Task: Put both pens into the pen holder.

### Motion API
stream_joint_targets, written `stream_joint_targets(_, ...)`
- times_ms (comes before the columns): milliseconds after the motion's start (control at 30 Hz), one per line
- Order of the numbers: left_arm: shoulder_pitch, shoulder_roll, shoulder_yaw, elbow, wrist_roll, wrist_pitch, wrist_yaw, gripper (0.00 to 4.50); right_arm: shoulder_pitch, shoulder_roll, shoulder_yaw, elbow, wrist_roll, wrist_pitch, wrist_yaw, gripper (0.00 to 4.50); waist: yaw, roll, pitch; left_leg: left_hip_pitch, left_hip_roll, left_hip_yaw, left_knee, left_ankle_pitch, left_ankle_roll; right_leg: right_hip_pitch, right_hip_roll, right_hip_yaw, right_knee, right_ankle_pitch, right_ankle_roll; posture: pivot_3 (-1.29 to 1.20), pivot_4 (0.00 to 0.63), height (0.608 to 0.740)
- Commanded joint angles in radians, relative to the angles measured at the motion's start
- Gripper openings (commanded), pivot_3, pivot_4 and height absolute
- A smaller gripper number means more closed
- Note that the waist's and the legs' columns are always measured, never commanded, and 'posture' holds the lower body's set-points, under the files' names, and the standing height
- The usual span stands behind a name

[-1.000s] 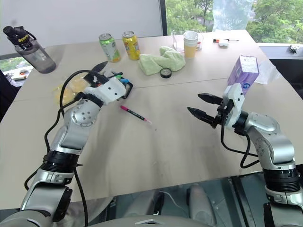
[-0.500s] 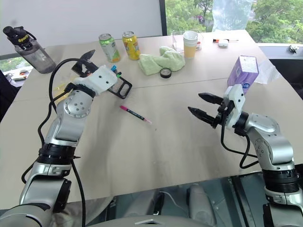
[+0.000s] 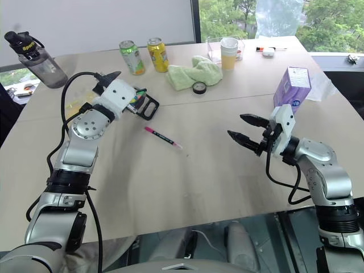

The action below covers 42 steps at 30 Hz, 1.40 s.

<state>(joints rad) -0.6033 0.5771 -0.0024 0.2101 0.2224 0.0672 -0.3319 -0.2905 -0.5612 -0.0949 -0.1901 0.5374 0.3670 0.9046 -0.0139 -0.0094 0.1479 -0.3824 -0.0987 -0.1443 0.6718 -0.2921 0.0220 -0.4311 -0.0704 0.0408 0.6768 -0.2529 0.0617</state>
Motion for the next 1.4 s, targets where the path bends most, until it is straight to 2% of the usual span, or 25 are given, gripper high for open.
stream_joint_targets(33, -0.025, -0.013, 0.051, -0.034, -0.07, 0.012, -0.013, 4.43, -0.019, -0.001, -0.006, -0.042, 0.009, -0.003, -0.008, 3.6, 0.0, 0.0, 0.0, 0.0, 0.0, 0.0, 0.0, 0.0, 0.0, 0.0, 0.0, 0.0, 0.0, 0.0, 0.0, 0.0, 0.15, 0.74)
stream_joint_targets(200, -0.028, -0.093, 0.138, -0.088, -0.313, 0.101, -0.112, 4.43, -0.044, 0.011, 0.044, -0.073, 0.007, 0.027, -0.015, 3.6, -0.001, 0.0, 0.0, 0.0, 0.0, 0.0, 0.001, 0.0, 0.0, 0.0, 0.0, 0.0, 0.0, 0.0, 0.0, 0.0, 0.15, 0.74)
stream_joint_targets(267, -0.016, -0.093, 0.166, -0.119, -0.389, 0.145, -0.164, 4.43, -0.046, 0.023, 0.078, -0.094, 0.024, 0.047, 0.0, 3.6, -0.003, 0.0, 0.0, 0.0, 0.0, 0.0, 0.001, 0.0, 0.0, 0.0, 0.0, 0.0, 0.001, 0.0, 0.0, 0.0, 0.15, 0.74)
stream_joint_targets(433, 0.08, 0.048, 0.194, -0.207, -0.479, 0.229, -0.342, 4.43, -0.091, 0.072, 0.219, -0.069, -0.044, 0.067, 0.0, 3.6, -0.023, 0.0, 0.0, 0.0, 0.0, 0.0, 0.001, 0.0, 0.0, 0.0, 0.0, 0.0, 0.001, 0.0, 0.0, 0.0, 0.15, 0.74)
stream_joint_targets(533, 0.165, 0.14, 0.258, -0.323, -0.627, 0.343, -0.484, 4.5, -0.158, 0.129, 0.333, -0.017, -0.12, 0.086, -0.028, 4.33, -0.035, -0.001, 0.0, 0.0, 0.0, 0.0, 0.001, 0.0, 0.0, 0.0, 0.0, 0.001, 0.001, 0.0, 0.0, 0.0, 0.15, 0.74)
stream_joint_targets(567, 0.194, 0.167, 0.273, -0.368, -0.68, 0.385, -0.526, 4.5, -0.179, 0.148, 0.367, 0.008, -0.164, 0.076, -0.046, 4.44, -0.035, -0.001, 0.0, 0.0, 0.001, 0.0, 0.001, 0.0, 0.0, -0.001, 0.001, 0.001, 0.002, 0.0, 0.0, 0.0, 0.15, 0.74)
stream_joint_targets(633, 0.276, 0.243, 0.3, -0.453, -0.733, 0.46, -0.589, 4.5, -0.229, 0.175, 0.444, 0.063, -0.265, 0.082, -0.092, 4.44, -0.033, -0.001, 0.0, 0.0, 0.001, 0.0, 0.001, 0.0, 0.0, -0.001, 0.001, 0.0, 0.001, 0.0, 0.0, 0.0, 0.15, 0.74)
stream_joint_targets(733, 0.426, 0.39, 0.349, -0.533, -0.802, 0.607, -0.687, 4.5, -0.287, 0.213, 0.515, 0.098, -0.325, 0.099, -0.09, 4.44, -0.034, -0.001, 0.0, 0.0, 0.001, 0.0, -0.001, 0.0, 0.0, -0.001, 0.001, 0.001, 0.001, 0.0, 0.0, 0.0, 0.15, 0.74)
stream_joint_targets(800, 0.513, 0.455, 0.413, -0.539, -0.799, 0.618, -0.724, 4.5, -0.336, 0.264, 0.544, 0.134, -0.362, 0.122, -0.12, 4.44, -0.03, 0.0, 0.0, 0.001, 0.001, 0.0, -0.001, 0.0, 0.0, -0.001, 0.001, 0.001, 0.001, 0.0, 0.0, 0.0, 0.15, 0.74)
stream_joint_targets(933, 0.654, 0.506, 0.52, -0.517, -0.735, 0.571, -0.763, 4.5, -0.406, 0.357, 0.572, 0.267, -0.447, 0.157, -0.206, 4.44, -0.024, 0.0, 0.0, 0.001, 0.001, -0.001, -0.002, 0.001, -0.002, -0.001, 0.002, -0.001, 0.001, 0.0, -0.001, 0.0, 0.15, 0.74)
stream_joint_targets(1033, 0.761, 0.501, 0.582, -0.554, -0.735, 0.585, -0.786, 4.5, -0.418, 0.407, 0.576, 0.336, -0.477, 0.214, -0.246, 4.44, -0.026, 0.0, 0.0, 0.002, 0.001, 0.0, -0.003, 0.001, -0.002, -0.001, 0.001, 0.001, 0.0, 0.0, -0.001, 0.0, 0.15, 0.74)
stream_joint_targets(1233, 0.815, 0.475, 0.642, -0.572, -0.743, 0.593, -0.771, 4.5, -0.378, 0.413, 0.607, 0.382, -0.535, 0.233, -0.263, 4.44, -0.026, -0.001, 0.0, 0.002, 0.001, -0.001, -0.003, 0.001, -0.002, -0.001, 0.001, -0.001, 0.0, 0.0, -0.001, 0.0, 0.15, 0.74)
stream_joint_targets(1267, 0.815, 0.474, 0.648, -0.571, -0.745, 0.596, -0.771, 4.5, -0.373, 0.419, 0.598, 0.379, -0.527, 0.235, -0.258, 3.93, -0.027, 0.0, 0.0, 0.002, 0.001, -0.001, -0.004, 0.001, -0.002, -0.001, 0.001, -0.001, 0.0, 0.0, -0.001, 0.0, 0.15, 0.74)
stream_joint_targets(1400, 0.804, 0.476, 0.653, -0.574, -0.759, 0.606, -0.775, 4.5, -0.373, 0.435, 0.579, 0.374, -0.512, 0.234, -0.244, 2.74, -0.028, -0.001, -0.001, 0.003, 0.001, -0.001, -0.004, 0.001, -0.002, -0.001, 0.001, 0.0, 0.001, 0.0, -0.001, 0.0, 0.15, 0.74)
